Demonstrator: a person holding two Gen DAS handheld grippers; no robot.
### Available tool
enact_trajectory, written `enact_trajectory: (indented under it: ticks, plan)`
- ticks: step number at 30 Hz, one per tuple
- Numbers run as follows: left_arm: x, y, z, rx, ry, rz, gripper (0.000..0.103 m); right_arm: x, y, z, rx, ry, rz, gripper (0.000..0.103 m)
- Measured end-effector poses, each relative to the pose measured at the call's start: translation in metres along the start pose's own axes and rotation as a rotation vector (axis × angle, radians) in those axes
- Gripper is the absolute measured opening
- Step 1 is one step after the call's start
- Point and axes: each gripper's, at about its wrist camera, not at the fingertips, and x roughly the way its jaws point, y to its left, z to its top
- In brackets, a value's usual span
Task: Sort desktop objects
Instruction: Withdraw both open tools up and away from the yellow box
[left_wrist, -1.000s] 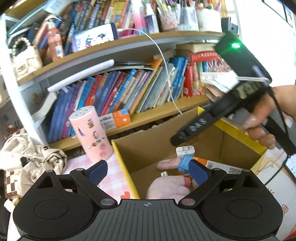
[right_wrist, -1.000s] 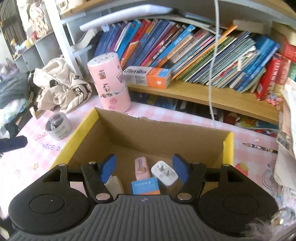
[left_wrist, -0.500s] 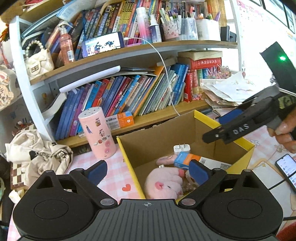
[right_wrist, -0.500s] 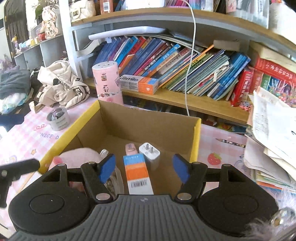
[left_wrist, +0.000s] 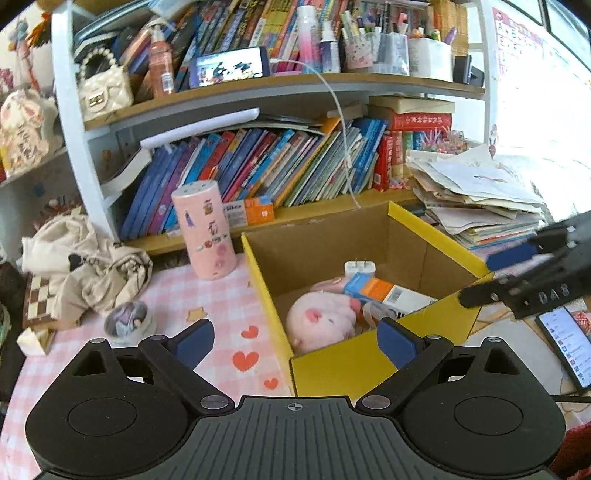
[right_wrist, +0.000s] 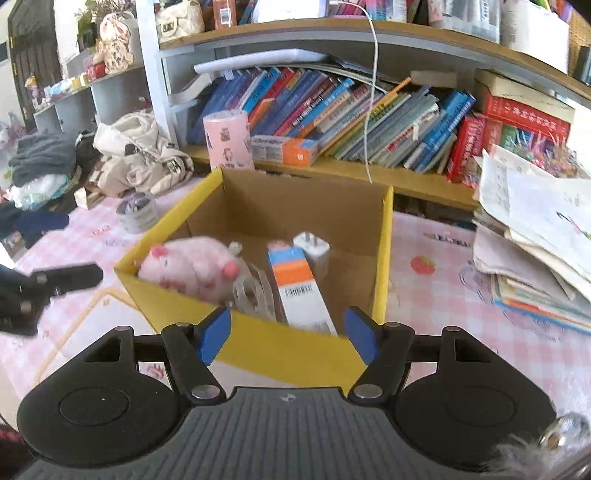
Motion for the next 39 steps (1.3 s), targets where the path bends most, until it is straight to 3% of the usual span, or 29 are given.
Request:
enact_trajectory:
  ticks: [9,18,23,29,39]
  plan:
    - [0.003,0.005,-0.016,-0.023,0.042,0.017,0.097,0.013,0.009,-0.035,-0.010,0.088,-0.035,0.067]
    - [0.010,0.013,-0.040,-0.065,0.147,0.015,0.097,0.030,0.022,-0.061,0.020,0.157,-0.061,0.069]
    - [0.016,0.017,-0.052,-0.072,0.204,-0.030,0.097,0.037,0.038,-0.066,0.023,0.175,-0.094,0.074]
    - [0.015,0.031,-0.057,-0.028,0.205,-0.078,0.097,0.041,0.062,-0.061,0.043,0.180,-0.131,0.077]
    - [0.015,0.068,-0.063,0.025,0.225,-0.156,0.097,0.051,0.134,-0.053,-0.015,0.216,-0.130,0.081]
